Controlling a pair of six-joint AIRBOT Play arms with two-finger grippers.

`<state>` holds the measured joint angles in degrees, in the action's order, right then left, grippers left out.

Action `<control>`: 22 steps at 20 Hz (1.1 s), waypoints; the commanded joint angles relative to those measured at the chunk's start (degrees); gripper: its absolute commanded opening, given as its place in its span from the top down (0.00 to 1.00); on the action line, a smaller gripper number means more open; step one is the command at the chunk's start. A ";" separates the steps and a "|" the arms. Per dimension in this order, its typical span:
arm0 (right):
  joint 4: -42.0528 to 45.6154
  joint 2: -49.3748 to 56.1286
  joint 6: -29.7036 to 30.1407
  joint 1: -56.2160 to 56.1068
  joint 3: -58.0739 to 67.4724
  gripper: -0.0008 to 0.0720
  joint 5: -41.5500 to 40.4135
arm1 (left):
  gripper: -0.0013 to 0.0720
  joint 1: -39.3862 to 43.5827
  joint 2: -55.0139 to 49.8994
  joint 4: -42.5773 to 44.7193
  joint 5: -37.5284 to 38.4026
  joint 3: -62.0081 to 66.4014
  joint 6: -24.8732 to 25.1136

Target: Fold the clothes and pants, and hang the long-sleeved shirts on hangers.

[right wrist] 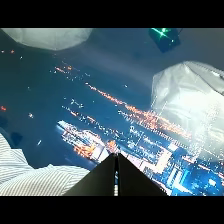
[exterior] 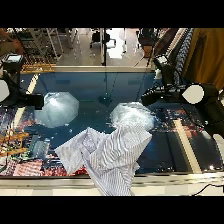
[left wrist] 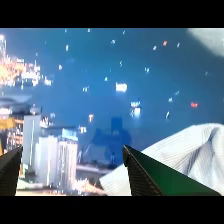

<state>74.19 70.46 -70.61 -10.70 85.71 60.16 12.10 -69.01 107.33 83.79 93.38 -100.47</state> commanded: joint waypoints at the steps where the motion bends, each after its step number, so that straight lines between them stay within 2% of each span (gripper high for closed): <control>1: -0.02 0.02 0.00 -0.07 0.00 0.96 0.02 | 0.02 0.02 -0.94 -0.02 1.97 -0.72 0.13; 7: -0.02 0.02 0.00 -0.07 0.00 0.96 0.02 | 0.02 0.00 -1.90 -0.02 5.60 -2.29 3.21; 10: -0.02 0.02 0.00 -0.07 0.00 0.96 0.02 | 0.02 0.02 -1.90 -3.26 -0.35 -5.31 3.37; 13: -0.02 0.02 0.00 -0.07 0.00 0.96 0.02 | 0.02 0.04 -1.90 -10.51 -8.20 -9.35 4.55; 16: -0.11 0.02 -0.04 -0.07 0.00 0.96 -0.22 | 0.03 0.04 -1.88 -18.34 -9.57 -11.39 7.06; 19: -6.45 0.02 -0.44 -0.07 0.00 0.96 -3.32 | 0.03 0.04 -1.81 -19.56 -9.53 -11.41 7.78; 22: -12.35 0.02 -0.50 -0.07 -0.02 0.96 1.62 | 0.02 0.02 -1.70 -19.54 -9.68 -11.43 8.70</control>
<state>67.48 70.46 -70.91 -10.70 85.71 58.76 12.10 -70.83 89.60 74.94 82.26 -93.21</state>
